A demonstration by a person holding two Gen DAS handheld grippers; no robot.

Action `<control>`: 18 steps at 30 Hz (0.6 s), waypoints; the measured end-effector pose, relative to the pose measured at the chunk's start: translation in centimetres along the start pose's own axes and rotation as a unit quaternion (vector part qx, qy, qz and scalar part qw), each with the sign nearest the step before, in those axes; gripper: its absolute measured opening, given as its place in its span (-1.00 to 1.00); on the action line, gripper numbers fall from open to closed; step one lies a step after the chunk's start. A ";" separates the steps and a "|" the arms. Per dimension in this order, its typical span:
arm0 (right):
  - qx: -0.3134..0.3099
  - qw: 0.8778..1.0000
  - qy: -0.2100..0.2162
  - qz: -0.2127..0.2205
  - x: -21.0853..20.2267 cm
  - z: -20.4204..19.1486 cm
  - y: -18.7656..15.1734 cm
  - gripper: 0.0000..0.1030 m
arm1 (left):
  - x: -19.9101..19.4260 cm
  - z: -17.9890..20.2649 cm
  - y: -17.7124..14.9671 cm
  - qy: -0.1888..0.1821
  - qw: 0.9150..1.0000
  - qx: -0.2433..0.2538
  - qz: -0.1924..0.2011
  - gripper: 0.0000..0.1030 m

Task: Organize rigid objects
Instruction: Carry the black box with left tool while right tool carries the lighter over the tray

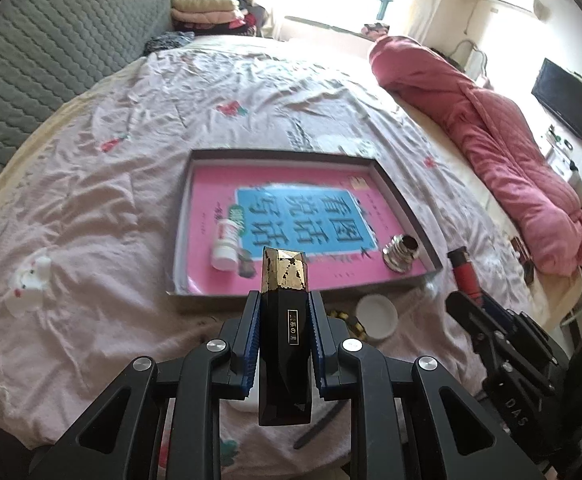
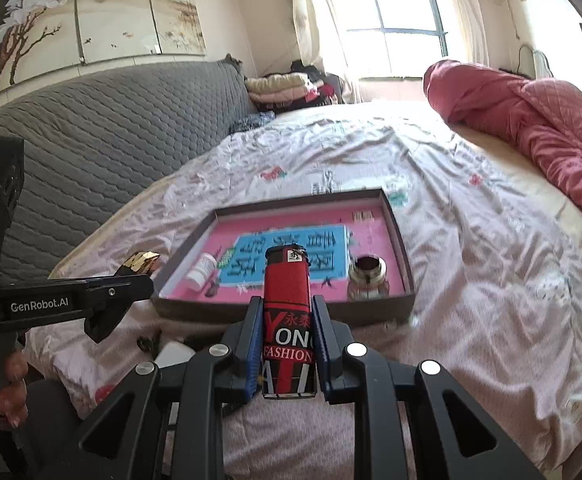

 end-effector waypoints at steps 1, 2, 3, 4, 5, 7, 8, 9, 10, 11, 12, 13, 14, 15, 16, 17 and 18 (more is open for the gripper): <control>-0.001 1.000 0.000 0.003 0.0 0.0 0.3 -0.55 | -0.2 -0.3 0.3 0.003 1.000 -0.002 0.004 -0.57; -0.002 1.000 0.000 0.006 0.0 -0.1 0.6 -0.55 | -0.3 -0.4 0.6 0.006 1.000 -0.002 0.008 -0.57; -0.004 1.000 -0.001 0.011 0.0 -0.1 0.9 -0.55 | -0.4 -0.7 1.0 0.008 1.000 -0.005 0.012 -0.57; -0.005 1.000 -0.001 0.015 0.0 -0.1 1.2 -0.55 | -0.5 -0.9 1.3 0.008 1.000 -0.008 0.015 -0.57; -0.005 1.000 -0.001 0.017 0.0 -0.1 1.5 -0.55 | -0.5 -1.0 1.5 0.008 1.000 -0.011 0.017 -0.57; -0.006 1.000 0.000 0.025 0.0 -0.2 2.1 -0.55 | -0.5 -1.2 2.0 0.009 1.000 -0.014 0.021 -0.57; -0.008 1.000 0.001 0.027 0.0 -0.3 2.2 -0.55 | -0.4 -1.2 2.2 0.011 1.000 -0.012 0.022 -0.57; -0.011 0.999 -0.001 0.031 0.1 -0.3 2.5 -0.55 | -0.4 -1.1 2.4 0.011 1.000 -0.012 0.024 -0.57; -0.013 0.999 -0.002 0.034 0.1 -0.4 2.7 -0.55 | -0.3 -1.0 2.6 0.010 0.999 -0.013 0.027 -0.57; -0.014 0.999 -0.001 0.037 0.1 -0.4 2.8 -0.55 | -0.2 -0.8 2.8 0.009 1.000 -0.011 0.028 -0.57; -0.015 0.999 -0.002 0.040 0.1 -0.4 3.1 -0.55 | -0.1 -0.6 3.0 0.008 0.999 -0.009 0.030 -0.57; -0.016 0.999 -0.003 0.042 0.2 -0.5 3.2 -0.55 | 0.0 -0.3 3.1 0.009 0.999 -0.008 0.033 -0.57; -0.016 0.999 -0.001 0.044 0.2 -0.5 3.3 -0.55 | 0.1 0.0 3.3 0.009 0.999 -0.004 0.034 -0.57; -0.016 0.999 -0.001 0.046 0.3 -0.5 3.5 -0.55 | 0.2 0.3 3.5 0.008 0.999 -0.002 0.037 -0.57; -0.016 0.999 -0.003 0.048 0.3 -0.4 3.6 -0.55 | 0.3 0.7 3.7 0.007 0.999 0.001 0.038 -0.57; -0.016 0.999 0.000 0.049 0.4 -0.5 3.8 -0.55 | 0.4 1.0 3.8 0.007 0.999 0.004 0.038 -0.57; -0.016 0.999 -0.002 0.051 0.4 -0.4 3.9 -0.55 | 0.5 1.2 3.9 0.006 0.999 0.006 0.040 -0.57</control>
Point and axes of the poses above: each gripper's, at about its wrist camera, not at the fingertips, and x roughly the way its jaws point, z to its right, y to its top, the point moved 7 cm from there along x, roughly the way its jaws point, and after that the axes turned 3 degrees about -x, right-handed, at the moved point
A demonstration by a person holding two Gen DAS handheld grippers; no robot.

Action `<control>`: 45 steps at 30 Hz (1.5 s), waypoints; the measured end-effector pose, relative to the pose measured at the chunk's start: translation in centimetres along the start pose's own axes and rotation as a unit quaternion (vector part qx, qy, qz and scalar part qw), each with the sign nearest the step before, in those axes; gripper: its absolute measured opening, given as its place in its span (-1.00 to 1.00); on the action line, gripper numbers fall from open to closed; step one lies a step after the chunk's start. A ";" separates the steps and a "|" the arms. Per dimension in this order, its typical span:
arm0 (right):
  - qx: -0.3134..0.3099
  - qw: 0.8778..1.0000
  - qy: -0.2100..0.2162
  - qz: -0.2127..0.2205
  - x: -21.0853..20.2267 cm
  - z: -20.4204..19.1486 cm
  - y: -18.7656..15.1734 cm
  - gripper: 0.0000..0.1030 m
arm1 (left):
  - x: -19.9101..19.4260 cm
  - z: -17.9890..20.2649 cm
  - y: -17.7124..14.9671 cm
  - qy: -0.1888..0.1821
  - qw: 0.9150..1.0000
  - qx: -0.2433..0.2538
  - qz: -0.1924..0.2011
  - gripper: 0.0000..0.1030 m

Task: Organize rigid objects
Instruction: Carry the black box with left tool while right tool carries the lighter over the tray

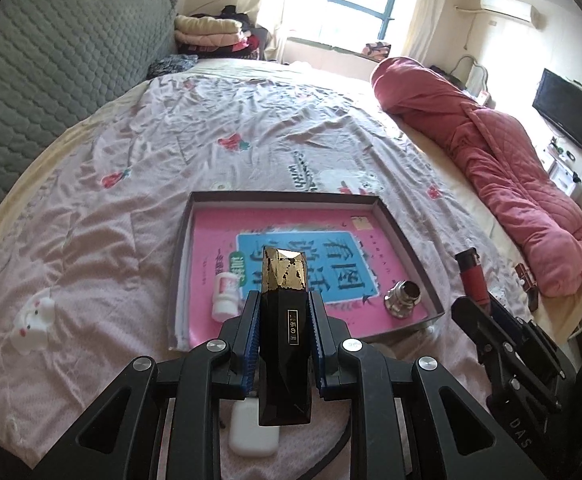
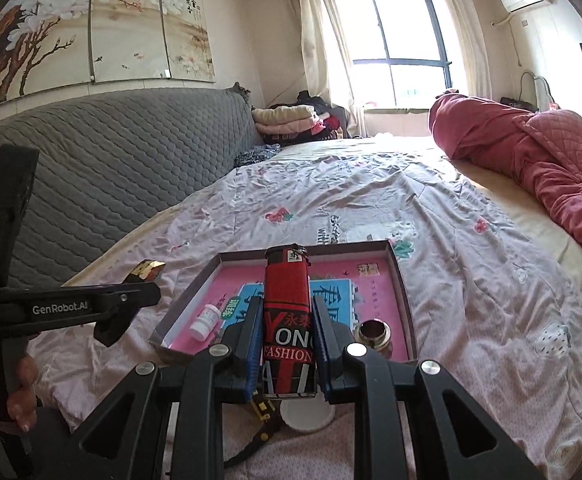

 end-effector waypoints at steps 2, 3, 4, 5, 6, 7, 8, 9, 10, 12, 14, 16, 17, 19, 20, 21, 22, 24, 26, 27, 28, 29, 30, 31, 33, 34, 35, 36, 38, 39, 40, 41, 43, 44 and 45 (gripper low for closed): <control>-0.002 1.000 -0.002 0.002 0.2 0.0 0.2 -0.55 | 0.3 0.5 0.3 -0.001 1.000 0.004 0.003 -0.57; -0.001 1.000 -0.002 0.002 0.3 0.1 0.2 -0.55 | 0.4 0.6 0.3 -0.001 1.000 0.006 0.003 -0.57; 0.000 1.000 -0.005 0.003 0.4 0.2 0.3 -0.55 | 0.6 0.8 0.4 -0.002 1.000 0.006 0.003 -0.57; 0.002 1.000 -0.004 0.004 0.6 0.3 0.4 -0.55 | 0.8 0.9 0.5 -0.004 1.000 0.006 0.002 -0.57; 0.003 1.000 -0.005 0.005 0.7 0.3 0.5 -0.55 | 1.0 0.9 0.6 -0.004 1.000 0.006 0.002 -0.57; 0.003 1.000 -0.007 0.007 0.8 0.4 0.6 -0.55 | 1.1 0.9 0.7 -0.004 1.000 0.007 0.003 -0.57; 0.004 1.000 -0.007 0.008 0.9 0.4 0.7 -0.55 | 1.2 0.9 0.9 -0.004 1.000 0.007 0.003 -0.57; 0.005 1.000 -0.008 0.010 1.1 0.5 0.7 -0.55 | 1.3 0.8 1.1 -0.004 1.000 0.006 0.006 -0.57; 0.007 1.000 -0.009 0.009 1.3 0.5 0.7 -0.55 | 1.4 0.8 1.3 -0.003 1.000 0.006 0.008 -0.57; 0.008 1.000 -0.009 0.008 1.7 0.5 0.7 -0.55 | 1.6 0.6 1.8 0.002 1.000 0.008 0.011 -0.57; 0.008 1.000 -0.007 0.006 2.2 0.5 0.8 -0.55 | 1.9 0.4 2.1 0.002 1.000 0.004 0.011 -0.57; 0.007 1.000 -0.009 0.008 2.5 0.5 0.9 -0.55 | 2.0 0.3 2.4 0.004 1.000 0.003 0.013 -0.57; 0.006 1.000 -0.010 0.009 2.6 0.5 1.0 -0.55 | 2.2 0.2 2.5 0.006 1.000 0.003 0.013 -0.57; 0.004 1.000 -0.012 0.012 3.0 0.7 1.1 -0.55 | 2.3 -0.1 2.7 0.005 1.000 0.000 0.012 -0.57; 0.004 1.000 -0.013 0.013 3.2 0.8 1.2 -0.55 | 2.5 -0.3 2.8 0.006 1.000 0.001 0.012 -0.57; 0.004 1.000 -0.015 0.013 3.4 0.9 1.2 -0.55 | 2.6 -0.4 3.0 0.007 1.000 0.000 0.012 -0.57; 0.005 1.000 -0.017 0.014 3.5 1.1 1.3 -0.55 | 2.6 -0.5 3.1 0.008 1.000 -0.001 0.012 -0.57; 0.009 1.000 -0.019 0.017 3.7 1.5 1.6 -0.55 | 2.8 -0.8 3.3 0.009 1.000 -0.003 0.012 -0.57; 0.009 0.999 -0.022 0.021 3.7 1.7 1.8 -0.55 | 2.9 -1.0 3.6 0.007 1.000 -0.006 0.013 -0.57; 0.009 0.999 -0.023 0.022 3.8 1.9 1.9 -0.55 | 3.1 -1.0 3.6 0.005 1.000 -0.004 0.011 -0.57; 0.009 0.999 -0.026 0.022 4.0 2.1 1.8 -0.55 | 3.2 -1.0 3.6 0.002 1.000 -0.002 0.010 -0.57; 0.008 0.999 -0.028 0.019 4.2 2.3 1.6 -0.55 | 3.4 -0.9 3.6 -0.001 1.000 0.001 0.008 -0.57; 0.009 0.999 -0.030 0.016 4.4 2.5 1.4 -0.55 | 3.6 -0.9 3.6 0.001 1.000 0.004 0.007 -0.57; 0.010 0.999 -0.031 0.014 4.5 2.7 1.3 -0.55 | 3.9 -0.9 3.7 0.002 1.000 0.005 0.006 -0.57; 0.015 0.999 -0.033 0.011 4.7 3.3 1.2 -0.55 | 4.3 -1.0 3.6 0.001 1.000 0.002 0.002 -0.57; 0.016 0.999 -0.035 0.011 4.8 3.5 1.2 -0.55 | 4.5 -1.1 3.6 -0.001 1.000 -0.001 0.001 -0.57; 0.017 0.999 -0.037 0.012 4.8 3.8 1.2 -0.55 | 4.5 -1.3 3.7 -0.001 1.000 -0.002 0.000 -0.57; 0.017 0.999 -0.038 0.013 4.8 4.0 1.3 -0.55 | 4.5 -1.5 3.8 0.000 1.000 -0.003 0.002 -0.57; 0.020 0.999 -0.039 0.014 4.9 4.2 1.4 -0.55 | 4.5 -2.0 3.9 0.000 1.000 -0.005 0.003 -0.57; 0.022 0.999 -0.039 0.015 5.1 4.3 1.5 -0.55 | 4.5 -2.3 4.0 0.000 1.000 -0.007 0.002 -0.57; 0.023 0.999 -0.039 0.015 5.2 4.4 1.6 -0.55 | 4.5 -2.6 4.2 0.000 1.000 -0.008 0.002 -0.57; 0.024 0.999 -0.038 0.015 5.4 4.4 1.7 -0.55 | 4.5 -2.9 4.3 0.005 1.000 -0.007 0.002 -0.57; 0.023 0.999 -0.037 0.017 5.8 4.3 1.9 -0.55 | 4.5 -3.5 4.5 0.015 1.000 -0.007 0.007 -0.57; 0.020 0.999 -0.036 0.016 6.0 4.2 2.0 -0.55 | 4.7 -3.8 4.6 0.014 1.000 -0.010 0.004 -0.57; 0.019 0.999 -0.035 0.016 6.1 4.1 2.0 -0.55 | 5.0 -3.9 4.5 0.011 1.000 -0.014 -0.001 -0.57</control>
Point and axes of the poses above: each gripper's, at about its wrist camera, not at the fingertips, and x roughly the way its jaws point, z to its right, y to its top, the point moved 7 cm from there along x, roughly the way its jaws point, and after that the axes turned 3 degrees about -x, right-handed, at the moved point
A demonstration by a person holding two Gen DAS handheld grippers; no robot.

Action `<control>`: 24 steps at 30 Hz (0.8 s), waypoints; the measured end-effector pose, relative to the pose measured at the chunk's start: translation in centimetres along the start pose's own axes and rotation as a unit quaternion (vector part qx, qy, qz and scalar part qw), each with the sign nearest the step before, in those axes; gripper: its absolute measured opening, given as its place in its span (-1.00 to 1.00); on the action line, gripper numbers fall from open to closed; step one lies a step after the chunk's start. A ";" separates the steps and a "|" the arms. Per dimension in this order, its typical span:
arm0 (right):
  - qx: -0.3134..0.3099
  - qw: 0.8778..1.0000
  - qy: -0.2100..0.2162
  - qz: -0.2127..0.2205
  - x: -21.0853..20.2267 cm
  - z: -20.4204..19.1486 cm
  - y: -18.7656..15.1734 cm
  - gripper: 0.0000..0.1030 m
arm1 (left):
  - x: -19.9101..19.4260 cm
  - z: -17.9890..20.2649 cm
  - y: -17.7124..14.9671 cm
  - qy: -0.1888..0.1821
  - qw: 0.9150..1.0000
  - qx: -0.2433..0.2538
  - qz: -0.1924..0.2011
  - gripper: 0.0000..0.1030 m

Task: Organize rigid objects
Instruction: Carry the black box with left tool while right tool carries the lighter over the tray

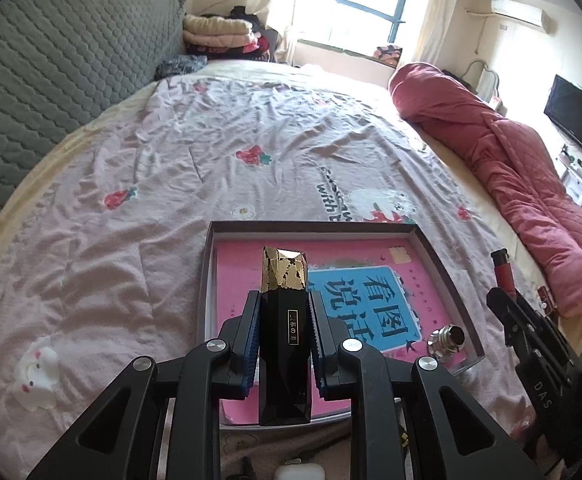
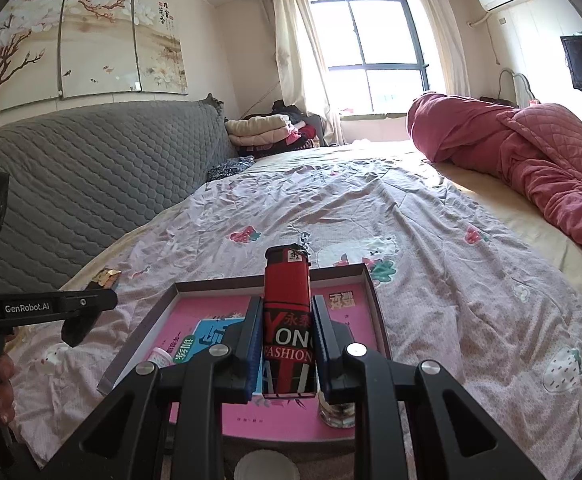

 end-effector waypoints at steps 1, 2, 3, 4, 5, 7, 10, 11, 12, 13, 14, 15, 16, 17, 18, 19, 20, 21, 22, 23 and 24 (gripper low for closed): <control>-0.004 1.000 0.000 -0.001 0.3 -0.2 0.0 -0.55 | 0.2 -0.2 0.0 0.001 1.000 -0.001 -0.002 -0.57; -0.007 1.000 0.001 -0.003 0.5 -0.3 0.0 -0.55 | 0.5 -0.3 -0.1 0.003 1.000 -0.001 -0.005 -0.57; -0.008 1.000 0.002 -0.003 0.7 -0.4 0.0 -0.55 | 0.7 -0.2 -0.2 0.004 1.000 -0.001 -0.006 -0.57; -0.010 1.000 0.002 -0.005 1.0 -0.5 0.0 -0.55 | 0.9 -0.2 -0.2 0.003 1.000 -0.001 -0.007 -0.57; -0.012 1.000 0.003 -0.007 1.2 -0.6 -0.1 -0.55 | 1.2 -0.1 -0.4 0.002 1.000 0.000 -0.010 -0.57; -0.015 1.000 0.004 -0.010 1.5 -0.7 -0.3 -0.55 | 1.8 0.4 -0.6 0.001 1.000 0.004 -0.014 -0.57; -0.010 1.000 0.009 -0.017 1.9 -0.8 -0.8 -0.55 | 2.7 1.4 -1.2 0.002 1.000 0.014 -0.024 -0.57; -0.009 1.000 0.010 -0.019 2.0 -0.9 -1.0 -0.55 | 2.9 1.7 -1.3 0.000 1.000 0.017 -0.026 -0.57; -0.011 1.000 0.012 -0.023 2.1 -1.0 -1.3 -0.55 | 3.2 2.0 -1.5 0.001 0.999 0.022 -0.027 -0.57; -0.015 0.999 0.014 -0.027 2.3 -1.2 -1.5 -0.55 | 3.5 2.2 -1.6 0.002 0.999 0.024 -0.029 -0.57; -0.016 0.999 0.016 -0.030 2.4 -1.4 -1.7 -0.55 | 3.7 2.5 -1.9 0.001 0.999 0.026 -0.032 -0.57; -0.015 0.999 0.020 -0.035 2.5 -1.6 -1.9 -0.55 | 4.0 2.8 -2.1 -0.001 0.999 0.026 -0.036 -0.57; -0.015 0.999 0.024 -0.039 2.7 -1.7 -2.2 -0.55 | 4.4 3.0 -2.4 -0.002 0.999 0.026 -0.041 -0.57; -0.014 0.999 0.029 -0.042 2.8 -1.9 -2.3 -0.55 | 4.7 3.2 -2.7 -0.003 0.999 0.028 -0.046 -0.57; -0.015 0.998 0.032 -0.047 3.0 -2.0 -2.6 -0.55 | 4.9 3.4 -2.9 -0.003 0.998 0.029 -0.048 -0.57; -0.016 0.998 0.033 -0.050 3.1 -2.1 -2.8 -0.55 | 5.1 3.7 -3.2 -0.005 0.998 0.032 -0.051 -0.57; -0.017 0.998 0.034 -0.056 3.4 -2.1 -3.0 -0.55 | 5.4 3.8 -3.5 -0.005 0.998 0.034 -0.055 -0.57; -0.016 0.998 0.033 -0.059 3.6 -2.0 -3.2 -0.55 | 5.8 3.9 -3.8 -0.004 0.998 0.035 -0.060 -0.57; -0.015 0.997 0.032 -0.064 3.8 -1.9 -3.4 -0.55 | 6.1 4.0 -4.0 -0.006 0.997 0.035 -0.064 -0.57; -0.013 0.997 0.034 -0.070 4.1 -1.9 -3.6 -0.55 | 6.3 4.0 -4.2 -0.007 0.997 0.034 -0.069 -0.57; -0.009 0.997 0.036 -0.073 4.2 -1.7 -3.9 -0.55 | 6.6 4.1 -4.4 -0.006 0.997 0.035 -0.074 -0.57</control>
Point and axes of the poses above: each gripper's, at about its wrist camera, not at the fingertips, and x roughly the way its jaws point, z to its right, y to its top, the point moved 7 cm from there along x, roughly the way its jaws point, and after that the axes turned 3 degrees about -x, right-handed, at the moved point
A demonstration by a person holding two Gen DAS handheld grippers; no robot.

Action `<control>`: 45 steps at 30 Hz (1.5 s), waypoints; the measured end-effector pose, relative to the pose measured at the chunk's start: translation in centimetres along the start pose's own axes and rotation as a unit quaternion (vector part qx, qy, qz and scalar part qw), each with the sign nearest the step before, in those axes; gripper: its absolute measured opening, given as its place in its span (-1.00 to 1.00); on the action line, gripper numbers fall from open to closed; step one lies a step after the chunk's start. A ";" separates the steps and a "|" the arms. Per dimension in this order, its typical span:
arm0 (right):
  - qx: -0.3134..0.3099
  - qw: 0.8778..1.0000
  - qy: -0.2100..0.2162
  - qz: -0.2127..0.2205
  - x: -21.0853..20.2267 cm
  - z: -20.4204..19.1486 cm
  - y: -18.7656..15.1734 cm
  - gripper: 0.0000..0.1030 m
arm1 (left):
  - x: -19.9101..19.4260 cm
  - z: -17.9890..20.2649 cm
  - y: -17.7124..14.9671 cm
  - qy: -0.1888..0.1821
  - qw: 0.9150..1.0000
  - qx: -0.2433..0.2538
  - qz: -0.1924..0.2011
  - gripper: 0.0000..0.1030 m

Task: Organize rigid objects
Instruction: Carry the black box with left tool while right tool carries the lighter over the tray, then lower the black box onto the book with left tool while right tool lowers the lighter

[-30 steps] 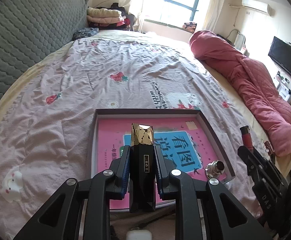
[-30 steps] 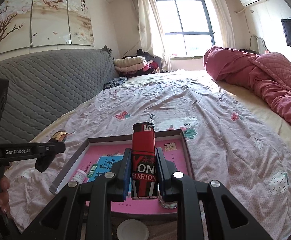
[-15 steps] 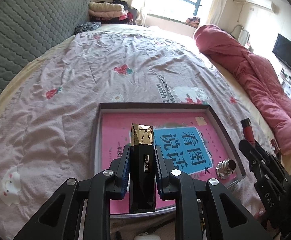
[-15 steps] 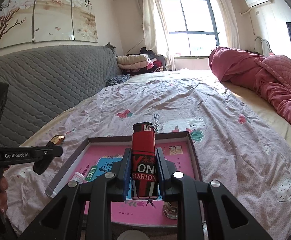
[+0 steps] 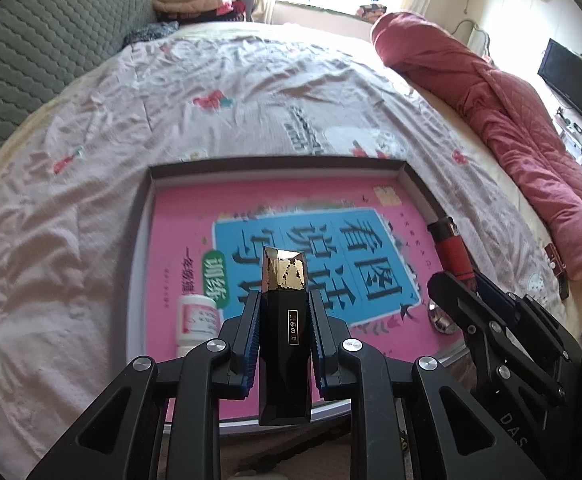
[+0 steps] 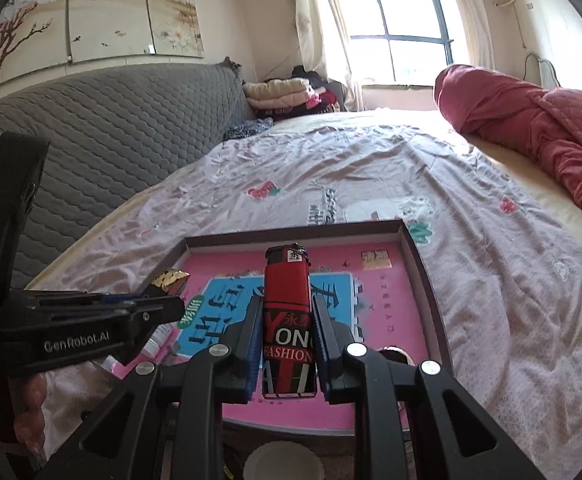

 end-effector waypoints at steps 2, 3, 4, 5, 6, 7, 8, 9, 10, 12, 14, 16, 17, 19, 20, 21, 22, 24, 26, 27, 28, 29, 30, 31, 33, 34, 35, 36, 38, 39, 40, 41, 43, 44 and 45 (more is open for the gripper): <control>0.008 1.000 0.005 -0.008 0.4 0.3 -0.3 -0.55 | 0.5 0.2 -0.4 -0.001 1.000 0.002 -0.007 -0.57; 0.009 1.000 0.002 -0.013 0.6 0.4 -0.5 -0.55 | 0.8 0.4 -0.6 -0.003 1.000 0.004 -0.011 -0.57; 0.009 1.000 0.001 -0.014 0.8 0.5 -0.6 -0.55 | 0.9 0.5 -0.7 -0.004 1.000 0.004 -0.013 -0.57; 0.010 1.000 0.001 -0.014 0.8 0.6 -0.6 -0.55 | 1.1 0.6 -0.9 -0.006 1.000 0.004 -0.016 -0.57; 0.009 1.000 0.000 -0.012 0.7 0.7 -0.6 -0.55 | 1.3 0.8 -1.0 -0.006 1.000 0.005 -0.018 -0.57; 0.009 1.000 0.000 -0.010 0.7 0.6 -0.5 -0.55 | 1.5 0.8 -0.9 -0.005 1.000 0.006 -0.018 -0.57; 0.009 1.000 0.002 -0.009 0.7 0.6 -0.5 -0.55 | 1.6 0.9 -1.0 -0.004 1.000 0.008 -0.019 -0.57; 0.009 1.000 0.002 -0.010 0.7 0.6 -0.5 -0.55 | 1.8 0.9 -1.0 -0.004 1.000 0.010 -0.019 -0.57; 0.009 1.000 0.002 -0.012 0.8 0.6 -0.6 -0.55 | 2.0 0.9 -1.2 -0.003 1.000 0.011 -0.021 -0.57; 0.004 1.000 0.001 -0.017 1.0 0.5 -0.7 -0.55 | 2.3 0.9 -1.4 -0.001 1.000 0.009 -0.025 -0.57; -0.011 1.000 -0.001 -0.020 1.3 0.2 -0.8 -0.55 | 2.4 0.8 -1.5 0.000 1.000 0.009 -0.025 -0.57; -0.018 1.000 -0.003 -0.024 1.5 0.0 -0.8 -0.55 | 2.6 0.7 -1.5 0.001 1.000 0.010 -0.025 -0.57; -0.018 0.999 -0.002 -0.028 1.7 -0.1 -0.9 -0.55 | 2.7 0.7 -1.6 0.001 1.000 0.009 -0.026 -0.57; -0.020 0.999 -0.002 -0.035 2.1 -0.2 -1.1 -0.55 | 2.9 0.6 -1.7 0.001 1.000 0.009 -0.029 -0.57; -0.021 0.999 -0.002 -0.038 2.2 -0.2 -1.2 -0.55 | 3.0 0.5 -1.7 0.004 1.000 0.009 -0.030 -0.57; -0.023 0.999 -0.002 -0.040 2.4 -0.3 -1.3 -0.55 | 3.1 0.4 -1.8 0.005 0.999 0.009 -0.031 -0.57; -0.026 0.999 -0.004 -0.043 2.5 -0.3 -1.3 -0.55 | 3.1 0.3 -1.8 0.004 0.999 0.007 -0.031 -0.57; -0.029 0.998 -0.005 -0.048 2.7 -0.4 -1.5 -0.55 | 3.1 0.2 -1.8 0.003 1.000 0.005 -0.030 -0.57; -0.036 0.998 -0.010 -0.053 2.9 -0.5 -1.6 -0.55 | 3.1 0.2 -1.9 0.004 1.000 0.005 -0.029 -0.57; -0.038 0.998 -0.010 -0.055 2.9 -0.6 -1.7 -0.55 | 3.1 0.2 -1.9 0.003 1.000 0.005 -0.029 -0.57; -0.040 0.997 -0.010 -0.058 3.0 -0.6 -1.8 -0.55 | 3.1 0.2 -1.9 0.003 1.000 0.005 -0.030 -0.57; -0.043 0.997 -0.010 -0.060 3.0 -0.7 -1.9 -0.55 | 3.2 0.2 -1.9 0.002 1.000 0.004 -0.031 -0.57; -0.044 0.997 -0.011 -0.061 3.1 -0.8 -2.0 -0.55 | 3.2 0.2 -2.0 0.002 0.999 0.005 -0.031 -0.57; -0.047 0.997 -0.011 -0.063 3.1 -0.9 -2.1 -0.55 | 3.2 0.2 -2.0 0.002 1.000 0.005 -0.031 -0.57; -0.050 0.997 -0.010 -0.064 3.1 -0.9 -2.2 -0.55 | 3.2 0.2 -2.0 0.001 0.999 0.003 -0.032 -0.57; -0.051 0.996 -0.010 -0.066 3.2 -1.0 -2.2 -0.55 | 3.3 0.2 -2.0 0.001 0.999 0.003 -0.033 -0.57; -0.053 0.996 -0.011 -0.067 3.2 -1.0 -2.3 -0.55 | 3.3 0.2 -2.1 0.002 0.999 0.003 -0.033 -0.57; -0.054 0.996 -0.011 -0.069 3.3 -1.0 -2.4 -0.55 | 3.3 0.2 -2.1 0.002 0.999 0.003 -0.033 -0.57; -0.056 0.996 -0.013 -0.074 3.4 -1.0 -2.5 -0.55 | 3.3 0.1 -2.0 0.000 0.999 0.001 -0.032 -0.57; -0.056 0.995 -0.011 -0.078 3.5 -1.1 -2.6 -0.55 | 3.3 0.1 -2.0 0.000 0.999 0.000 -0.032 -0.57; -0.058 0.995 -0.012 -0.082 3.6 -1.1 -2.8 -0.55 | 3.3 0.0 -2.0 0.000 0.999 -0.001 -0.033 -0.57; -0.062 0.994 -0.015 -0.087 3.7 -1.2 -2.9 -0.55 | 3.2 0.0 -2.0 0.001 1.000 -0.001 -0.031 -0.56; -0.067 0.993 -0.018 -0.092 3.9 -1.2 -3.0 -0.55 | 3.2 0.0 -2.0 0.002 1.000 0.001 -0.031 -0.56; -0.068 0.993 -0.020 -0.095 4.0 -1.3 -3.1 -0.55 | 3.2 0.0 -2.0 0.002 1.000 0.000 -0.030 -0.56; -0.069 0.992 -0.021 -0.099 4.1 -1.2 -3.2 -0.55 | 3.2 -0.1 -2.0 0.002 1.000 0.000 -0.031 -0.56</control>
Point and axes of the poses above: each gripper's, at about its wrist camera, not at the fingertips, and x roughly the way its jaws point, z to its right, y to its top, the point moved 7 cm from there along x, roughly the way its jaws point, and after that the axes turned 3 degrees about -x, right-handed, at the moved point
